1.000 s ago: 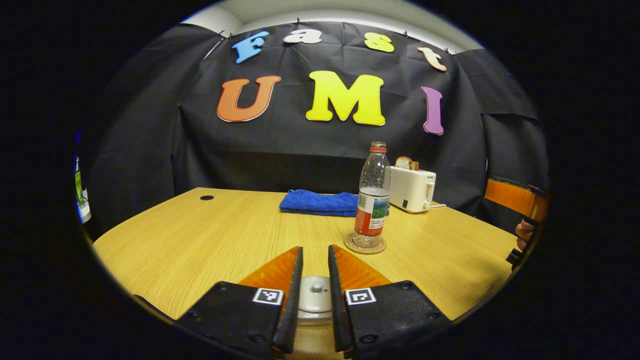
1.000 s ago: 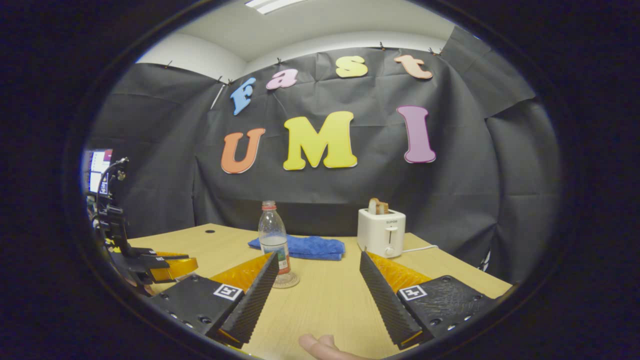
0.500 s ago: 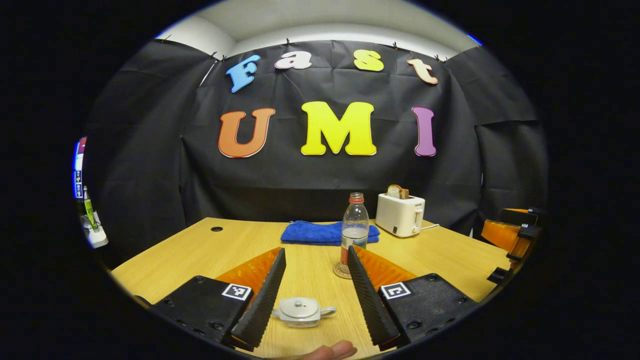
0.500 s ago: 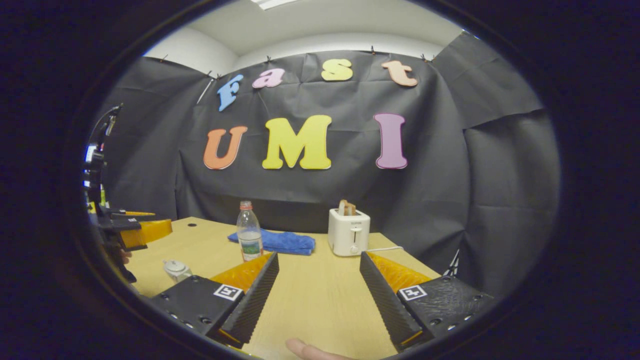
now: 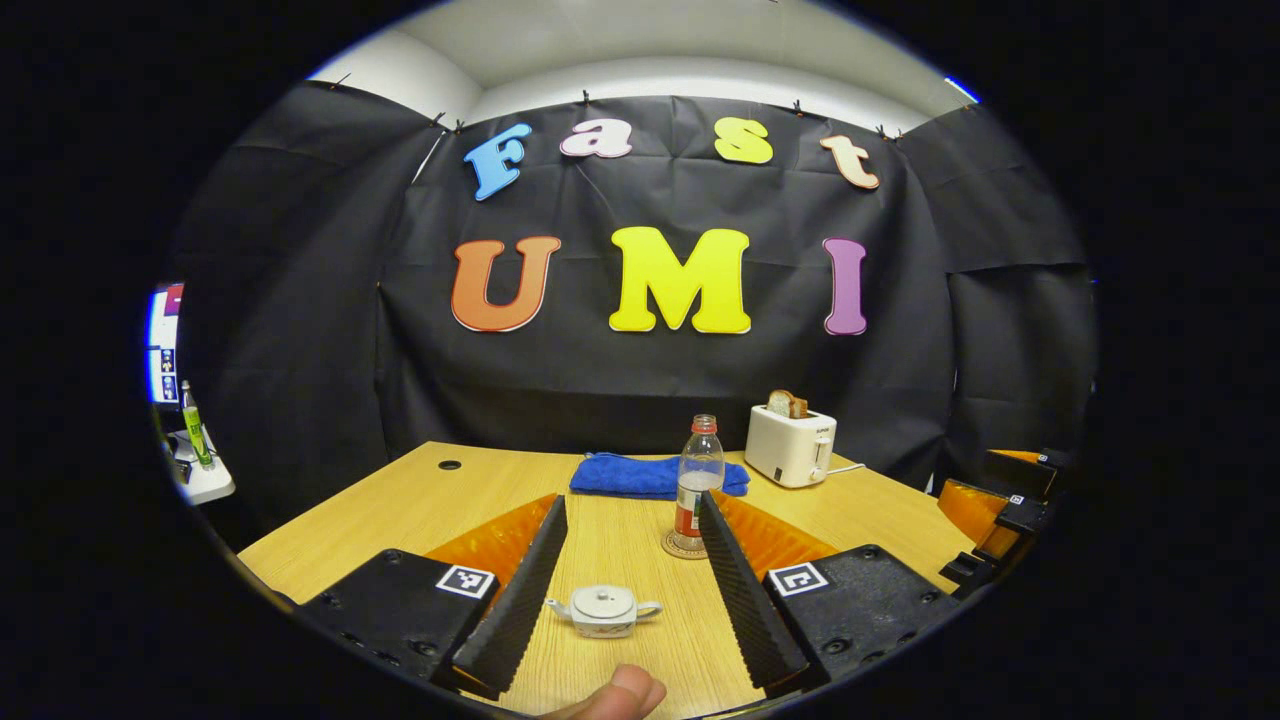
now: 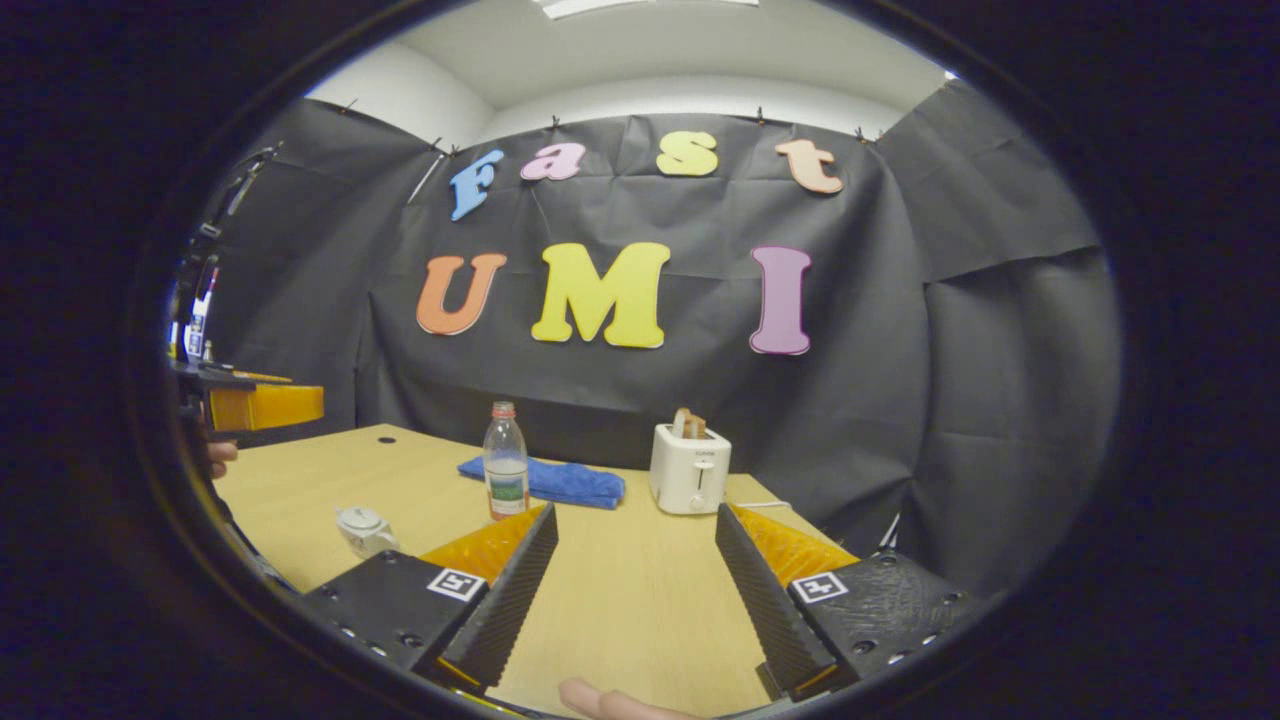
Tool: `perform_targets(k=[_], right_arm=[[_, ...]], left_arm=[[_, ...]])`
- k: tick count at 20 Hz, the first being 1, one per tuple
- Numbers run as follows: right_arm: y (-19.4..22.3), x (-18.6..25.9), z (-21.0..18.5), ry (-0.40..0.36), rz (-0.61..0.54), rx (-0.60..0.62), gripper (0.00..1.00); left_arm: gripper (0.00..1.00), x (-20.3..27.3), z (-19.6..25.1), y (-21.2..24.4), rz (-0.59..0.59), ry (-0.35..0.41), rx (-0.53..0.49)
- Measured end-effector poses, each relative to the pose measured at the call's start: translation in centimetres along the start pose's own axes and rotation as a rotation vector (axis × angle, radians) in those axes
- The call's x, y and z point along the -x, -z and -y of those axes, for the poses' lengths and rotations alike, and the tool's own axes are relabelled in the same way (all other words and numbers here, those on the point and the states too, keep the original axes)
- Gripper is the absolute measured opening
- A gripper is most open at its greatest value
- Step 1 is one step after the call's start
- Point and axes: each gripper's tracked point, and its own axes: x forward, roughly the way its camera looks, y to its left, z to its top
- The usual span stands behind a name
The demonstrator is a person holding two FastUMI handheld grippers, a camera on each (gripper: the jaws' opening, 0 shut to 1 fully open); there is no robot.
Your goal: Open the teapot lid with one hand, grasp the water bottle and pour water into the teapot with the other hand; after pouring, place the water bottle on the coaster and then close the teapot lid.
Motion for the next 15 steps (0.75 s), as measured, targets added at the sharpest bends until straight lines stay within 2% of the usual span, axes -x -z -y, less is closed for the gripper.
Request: perform_targets(k=[5,8,10,15], right_arm=[[-0.5,-0.6,-2.0,-0.04,0.003,-0.008,0.95],[-1.2,-1.3,-3.4,-0.067,0.009,-0.032,0.95],[-0.2,-1.7,-3.5,-0.064,-0.017,-0.023,0.98],[-0.1,-1.4,-3.3,-0.06,-0.024,-0.034,0.95]], left_arm=[[0.84,-0.4,-1.1,0.3,-0.002,-0.019,-0.02],[0.84,-0.6,-0.3,0.4,-0.009,0.012,-0.023],[0.84,-0.7,-0.6,0.6,-0.011,0.007,-0.03],[0.84,-0.8,-0.2,1.2,-0.028,0.01,-0.02]])
